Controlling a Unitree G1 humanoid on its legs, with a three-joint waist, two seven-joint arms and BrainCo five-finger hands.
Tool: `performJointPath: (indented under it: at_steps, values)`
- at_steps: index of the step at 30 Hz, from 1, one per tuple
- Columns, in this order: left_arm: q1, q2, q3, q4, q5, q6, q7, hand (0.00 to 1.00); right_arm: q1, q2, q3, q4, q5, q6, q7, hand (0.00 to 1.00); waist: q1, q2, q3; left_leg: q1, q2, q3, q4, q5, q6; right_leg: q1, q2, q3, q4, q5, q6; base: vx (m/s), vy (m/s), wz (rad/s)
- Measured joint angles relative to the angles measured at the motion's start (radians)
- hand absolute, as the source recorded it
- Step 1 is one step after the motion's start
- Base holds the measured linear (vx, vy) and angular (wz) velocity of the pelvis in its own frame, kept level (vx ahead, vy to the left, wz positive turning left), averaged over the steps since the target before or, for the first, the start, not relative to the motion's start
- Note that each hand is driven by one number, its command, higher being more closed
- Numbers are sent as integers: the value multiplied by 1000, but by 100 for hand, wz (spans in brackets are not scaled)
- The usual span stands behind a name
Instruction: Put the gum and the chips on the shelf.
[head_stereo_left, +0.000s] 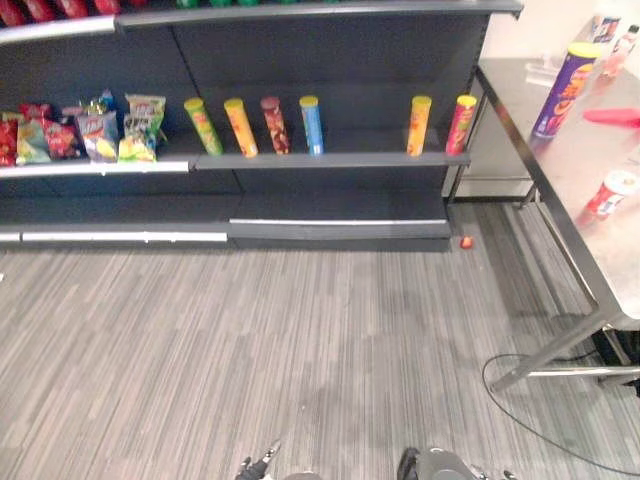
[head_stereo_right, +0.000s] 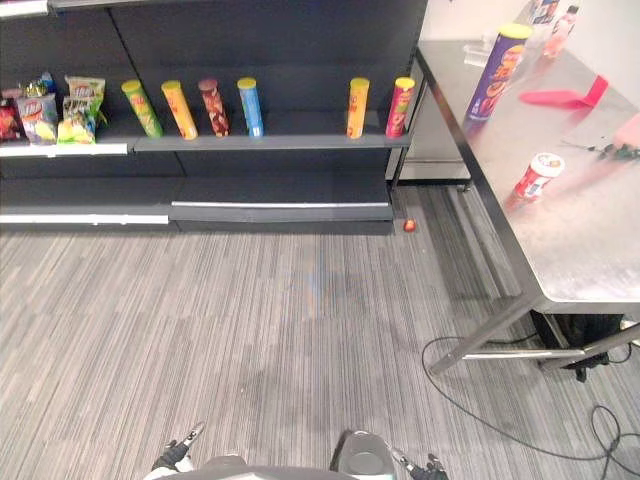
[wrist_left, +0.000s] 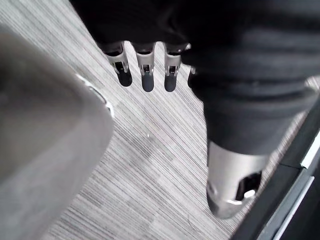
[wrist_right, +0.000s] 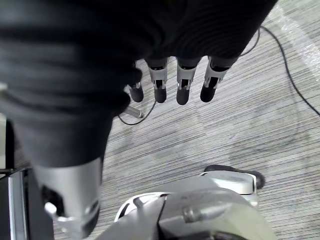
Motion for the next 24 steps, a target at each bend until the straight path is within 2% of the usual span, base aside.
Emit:
performJointPath:
  at_steps: [1, 2, 3, 4, 5, 6, 7, 8, 9, 10, 11, 12, 13, 16, 17, 19, 20, 21, 22, 23, 24]
  values:
    - [8, 2, 4, -2, -1, -7, 0, 0, 3, -8, 18, 10, 0, 15, 1, 0, 4, -8, -1, -50, 24, -20, 111, 123, 12, 49, 23, 10, -48, -2, 0, 309, -63, -12]
    - [10, 10, 20, -9, -3, -14, 1, 0, -5, -9, 38, 12, -1, 26, 0, 0, 11, -21, -8, -111, 51, -19, 227, 188, 31, 108, 39, 26, -106, 0, -4, 320, -61, -14]
    - [9, 10, 29, -14, -4, -18, 0, 0, -12, -9, 39, 14, 0, 29, -1, 0, 10, -21, -6, -147, 54, -14, 272, 128, 36, 124, 39, 31, -117, 2, -10, 336, -23, -15]
    - [4, 8, 34, -19, -18, -29, -5, 0, -29, -10, 36, 22, 0, 31, 0, 0, 7, -30, -5, -215, 47, -1, 295, 16, 67, 156, 37, 43, -143, 5, -14, 375, 44, -23]
    - [4, 10, 35, -19, -49, -29, -10, 0, -48, -14, 35, 45, 0, 31, 1, 0, 9, -30, 0, -259, 33, 36, 213, -65, 82, 179, 28, 58, -160, 12, -11, 379, 90, -35]
    - [3, 10, 34, -21, -55, -31, -10, 0, -57, -15, 34, 53, 0, 31, 0, 0, 13, -34, 3, -269, 17, 54, 132, -83, 82, 187, 13, 60, -160, 18, 1, 375, 167, -54]
    - [5, 12, 29, -23, -79, -32, -6, 0, -65, -10, 33, 55, -1, 29, 0, 0, 16, -41, 6, -269, -35, 64, -89, -84, 87, 200, -13, 80, -164, 12, 10, 258, 153, -65]
    - [7, 14, 15, -23, -82, -36, 3, 0, -65, -8, 25, 53, -1, 28, 0, 0, 19, -42, 7, -263, -82, 37, -337, -42, 98, 217, -30, 104, -173, 0, 32, 330, 226, -66]
    - [9, 15, 6, -23, -82, -40, 6, 0, -65, -8, 24, 52, -1, 28, 0, 0, 20, -40, 7, -253, -97, 13, -450, -1, 107, 223, -36, 120, -177, -9, 48, 285, 222, -63]
    - [16, 16, -2, -22, -82, -45, 8, 0, -62, -8, 20, 50, 0, 27, 1, 0, 20, -36, 7, -246, -107, -29, -591, 68, 110, 232, -39, 142, -175, -24, 67, 372, 320, -72]
    - [25, 17, -3, -20, -83, -50, 6, 0, -59, -2, 18, 51, 0, 27, 2, 0, 36, -32, 7, -223, -118, -47, -610, 167, 95, 257, -40, 188, -177, -51, 72, 467, 286, -62]
    - [24, 46, -13, -21, -85, -52, 4, 0, -58, 15, 24, 54, 0, 22, 4, 0, 31, -69, 7, -221, -143, -41, -583, 140, 94, 267, -44, 253, -191, -62, 55, 523, 248, -41]
    - [10, 73, -33, -20, -85, -58, -2, 0, -66, 29, 29, 57, -1, 20, 9, 0, 31, -97, 20, -249, -152, -41, -513, 87, 95, 257, -28, 302, -185, -40, 33, 419, 123, -5]
    - [6, 89, -40, 4, -86, -49, -4, 0, -83, 36, 30, 77, -2, 21, 10, 0, 32, -104, 27, -241, -161, -37, -436, 36, 106, 271, -45, 355, -165, -1, 42, 262, 125, -8]
    - [12, 92, -42, 22, -86, -48, -4, 0, -87, 36, 30, 85, -3, 22, 10, 0, 30, -117, 19, -210, -178, -29, -427, 12, 116, 273, -59, 381, -118, 0, 42, 366, 190, -24]
    - [13, 92, -50, 45, -79, -42, -7, 0, -88, 30, 30, 84, -35, 22, 10, 0, 29, -111, 20, -157, -199, -2, -434, -27, 129, 229, -87, 403, 44, 1, 41, 282, 131, -28]
    - [17, 97, -55, 45, -68, -35, -12, 0, -95, 31, 30, 85, -41, 24, 10, 0, 29, -119, 25, -105, -222, 24, -462, -40, 143, 161, -125, 404, 216, 19, 39, 184, 89, -26]
    - [23, 102, -66, 45, -67, -29, -20, 0, -96, 32, 30, 84, -40, 24, 10, 0, 27, -125, 29, -64, -236, 46, -485, -49, 151, 111, -159, 398, 349, 70, 47, 272, 133, -36]
    - [35, 109, -90, 45, -49, -25, -34, 0, -97, 27, 30, 83, -23, 26, 5, 0, 23, -127, 32, -5, -251, 67, -518, -69, 154, 56, -197, 384, 470, 182, 58, 180, 84, -31]
    - [39, 109, -103, 43, -34, -21, -38, 0, -98, 23, 29, 80, -3, 25, -2, 0, 20, -113, 32, 23, -252, 71, -539, -82, 158, 37, -211, 369, 509, 248, 56, 295, 177, -42]
    - [54, 103, -123, 43, -21, -19, -43, 0, -97, 8, 30, 76, 56, 25, -8, 0, 7, -84, 27, 66, -249, 94, -584, -89, 166, -11, -239, 330, 594, 274, 36, 234, 153, -53]
